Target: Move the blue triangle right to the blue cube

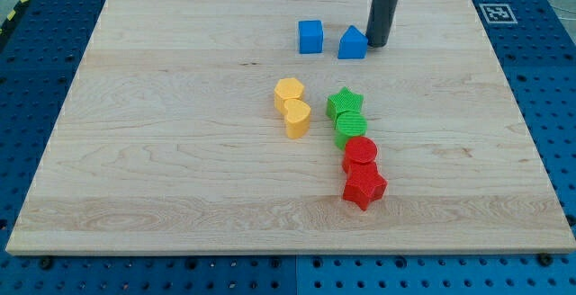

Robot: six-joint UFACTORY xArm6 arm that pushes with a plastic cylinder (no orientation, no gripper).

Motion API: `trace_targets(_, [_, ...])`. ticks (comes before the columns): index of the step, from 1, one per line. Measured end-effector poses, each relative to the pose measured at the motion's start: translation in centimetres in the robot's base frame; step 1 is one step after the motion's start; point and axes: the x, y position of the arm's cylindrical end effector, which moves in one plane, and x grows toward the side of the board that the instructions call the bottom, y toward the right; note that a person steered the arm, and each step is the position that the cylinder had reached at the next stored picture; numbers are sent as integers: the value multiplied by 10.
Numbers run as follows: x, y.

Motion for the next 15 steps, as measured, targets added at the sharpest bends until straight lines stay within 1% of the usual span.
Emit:
trace_targets(1, [23,0])
trace_targets(3, [44,0])
trace_targets(5, [29,-37])
trace_targets(6, [27,-41])
trace_targets(8, [17,-41])
trace_targets(12, [16,-41])
trace_targets(15, [6,-42])
